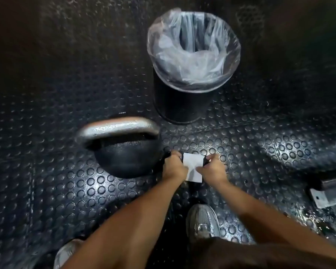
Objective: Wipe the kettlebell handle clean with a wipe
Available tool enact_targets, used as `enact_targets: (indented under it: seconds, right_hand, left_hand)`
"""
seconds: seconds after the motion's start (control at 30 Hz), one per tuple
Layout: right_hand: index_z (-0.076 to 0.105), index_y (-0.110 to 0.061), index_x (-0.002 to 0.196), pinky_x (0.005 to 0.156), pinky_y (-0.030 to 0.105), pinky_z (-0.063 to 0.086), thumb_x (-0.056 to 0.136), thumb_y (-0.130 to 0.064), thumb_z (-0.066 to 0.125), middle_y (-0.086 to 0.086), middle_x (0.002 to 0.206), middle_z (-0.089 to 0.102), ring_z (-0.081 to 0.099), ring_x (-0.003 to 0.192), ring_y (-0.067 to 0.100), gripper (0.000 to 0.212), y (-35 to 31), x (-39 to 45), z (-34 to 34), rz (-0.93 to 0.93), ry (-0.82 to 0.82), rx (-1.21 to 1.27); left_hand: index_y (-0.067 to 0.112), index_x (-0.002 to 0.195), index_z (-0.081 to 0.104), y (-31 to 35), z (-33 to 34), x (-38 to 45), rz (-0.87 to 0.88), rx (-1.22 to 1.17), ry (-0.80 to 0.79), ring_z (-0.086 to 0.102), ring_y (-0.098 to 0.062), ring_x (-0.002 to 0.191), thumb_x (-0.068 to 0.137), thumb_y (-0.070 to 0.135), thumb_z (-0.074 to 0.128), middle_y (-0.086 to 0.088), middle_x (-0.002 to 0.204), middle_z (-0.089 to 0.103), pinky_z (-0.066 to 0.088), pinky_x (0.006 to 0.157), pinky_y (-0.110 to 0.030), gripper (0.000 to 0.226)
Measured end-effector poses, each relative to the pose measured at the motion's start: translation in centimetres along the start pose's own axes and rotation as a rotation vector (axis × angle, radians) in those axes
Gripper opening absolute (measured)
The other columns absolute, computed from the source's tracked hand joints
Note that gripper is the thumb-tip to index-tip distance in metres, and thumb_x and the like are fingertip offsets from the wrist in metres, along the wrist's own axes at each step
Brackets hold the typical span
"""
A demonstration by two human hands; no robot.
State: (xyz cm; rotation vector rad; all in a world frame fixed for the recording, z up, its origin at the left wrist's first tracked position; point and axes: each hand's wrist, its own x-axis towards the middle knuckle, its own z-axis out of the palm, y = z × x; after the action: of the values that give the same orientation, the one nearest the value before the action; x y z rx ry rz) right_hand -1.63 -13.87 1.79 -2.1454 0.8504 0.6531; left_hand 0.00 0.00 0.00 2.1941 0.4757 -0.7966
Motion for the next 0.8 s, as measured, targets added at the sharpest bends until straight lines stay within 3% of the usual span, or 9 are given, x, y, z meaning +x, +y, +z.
enact_targets:
  seconds: [0.13, 0.23, 0.37, 0.53, 0.6, 0.7, 0.8]
  right_hand:
    - [0.055, -0.013, 0.109, 0.066, 0.026, 0.047, 0.078, -0.003, 0.072, 0.001, 0.088, 0.062, 0.061, 0.084, 0.022, 0.036, 0.3, 0.0, 1.1, 0.073, 0.05, 0.111]
    - [0.053, -0.015, 0.105, 0.06, 0.029, 0.049, 0.08, -0.002, 0.071, 0.001, 0.083, 0.063, 0.064, 0.075, 0.02, 0.034, -0.3, -0.6, -0.3, 0.062, 0.022, 0.23]
    - [0.058, -0.012, 0.104, 0.059, 0.035, 0.046, 0.081, 0.006, 0.073, 0.006, 0.081, 0.059, 0.056, 0.059, 0.016, 0.033, -3.3, -3.5, -6.8, -0.083, -0.039, 0.426]
    - [0.064, -0.009, 0.097, 0.067, 0.032, 0.052, 0.074, 0.008, 0.081, 0.005, 0.09, 0.063, 0.061, 0.074, 0.017, 0.034, -11.2, -10.4, -18.3, -0.432, -0.136, 0.347]
    - [0.071, -0.007, 0.099, 0.079, 0.032, 0.055, 0.074, 0.006, 0.082, -0.002, 0.101, 0.072, 0.068, 0.083, 0.017, 0.031, -15.4, -13.2, -21.9, -0.565, -0.143, 0.279]
    - [0.078, -0.008, 0.102, 0.087, 0.021, 0.055, 0.073, 0.001, 0.084, -0.005, 0.108, 0.076, 0.071, 0.094, 0.007, 0.031, -21.0, -17.3, -25.5, -0.747, -0.093, 0.195]
    - [0.08, -0.012, 0.093, 0.082, 0.025, 0.056, 0.067, -0.006, 0.089, 0.004, 0.088, 0.079, 0.07, 0.081, 0.009, 0.028, -25.7, -20.8, -26.6, -0.815, -0.057, 0.16]
  left_hand:
    - [0.033, 0.1, 0.051, -0.1, 0.2, -0.3, 0.024, 0.026, -0.028, 0.069, -0.021, 0.093, 0.082, 0.015, 0.072, 0.0, 0.099, 0.073, 0.056, 0.078, -0.03, 0.033]
    - [0.027, 0.106, 0.054, 0.8, -0.7, -0.6, 0.169, -0.057, -0.107, 0.065, -0.016, 0.083, 0.086, 0.017, 0.071, 0.004, 0.091, 0.068, 0.045, 0.063, -0.018, 0.028]
    - [0.031, 0.108, 0.051, 4.8, -5.1, -3.2, 0.363, -0.224, -0.162, 0.059, -0.009, 0.077, 0.09, 0.015, 0.07, 0.002, 0.096, 0.062, 0.046, 0.069, -0.018, 0.031]
    - [0.029, 0.1, 0.068, 12.3, -14.7, -9.7, 0.582, -0.406, -0.172, 0.06, -0.008, 0.067, 0.086, 0.012, 0.075, 0.001, 0.103, 0.064, 0.052, 0.066, -0.026, 0.023]
    - [0.023, 0.099, 0.076, 15.2, -18.9, -11.7, 0.712, -0.39, -0.126, 0.065, -0.004, 0.075, 0.087, 0.01, 0.076, 0.003, 0.108, 0.066, 0.051, 0.071, -0.019, 0.017]
    - [0.014, 0.109, 0.076, 18.7, -25.3, -14.5, 0.873, -0.274, -0.046, 0.061, 0.003, 0.098, 0.085, 0.01, 0.078, 0.003, 0.125, 0.062, 0.047, 0.086, -0.007, 0.025]
    - [0.018, 0.108, 0.078, 19.8, -31.8, -17.6, 0.881, -0.227, 0.024, 0.069, -0.008, 0.102, 0.076, 0.018, 0.086, 0.006, 0.116, 0.072, 0.054, 0.095, -0.028, 0.034]
